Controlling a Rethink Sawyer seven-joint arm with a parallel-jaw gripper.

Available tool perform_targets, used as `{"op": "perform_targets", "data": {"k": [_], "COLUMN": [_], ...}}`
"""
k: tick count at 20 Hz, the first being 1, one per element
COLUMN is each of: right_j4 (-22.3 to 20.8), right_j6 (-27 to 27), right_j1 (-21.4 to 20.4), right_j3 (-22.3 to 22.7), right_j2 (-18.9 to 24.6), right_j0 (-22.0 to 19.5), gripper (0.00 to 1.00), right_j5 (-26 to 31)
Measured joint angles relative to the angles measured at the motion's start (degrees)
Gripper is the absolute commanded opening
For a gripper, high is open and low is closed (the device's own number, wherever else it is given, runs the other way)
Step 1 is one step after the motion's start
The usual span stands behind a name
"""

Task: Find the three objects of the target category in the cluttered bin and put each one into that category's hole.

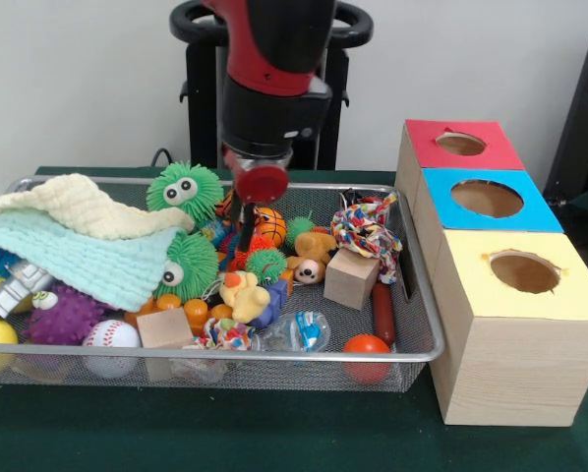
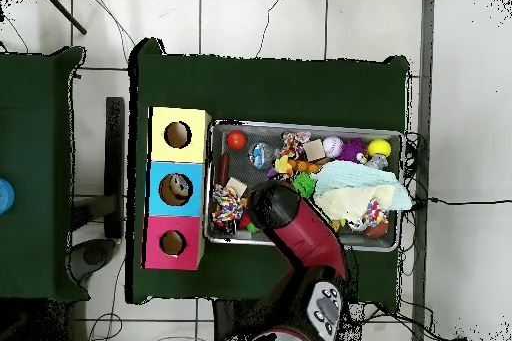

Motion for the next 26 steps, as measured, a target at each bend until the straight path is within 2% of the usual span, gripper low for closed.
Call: {"op": "perform_targets", "data": {"k": [7, 11, 26], "right_j4": [0.0, -0.57, -2.67], "right_j6": [0.0, 0.0, 0.0], "right_j1": [0.0, -0.01, -1.54], "right_j3": [0.0, 0.01, 0.02], "right_j2": [4.89, 7.1, 11.58], "right_j0": [-7.88, -10.43, -11.46], "gripper": [1.0, 1.0, 1.0], "right_j5": [-3.49, -6.25, -7.86]}}
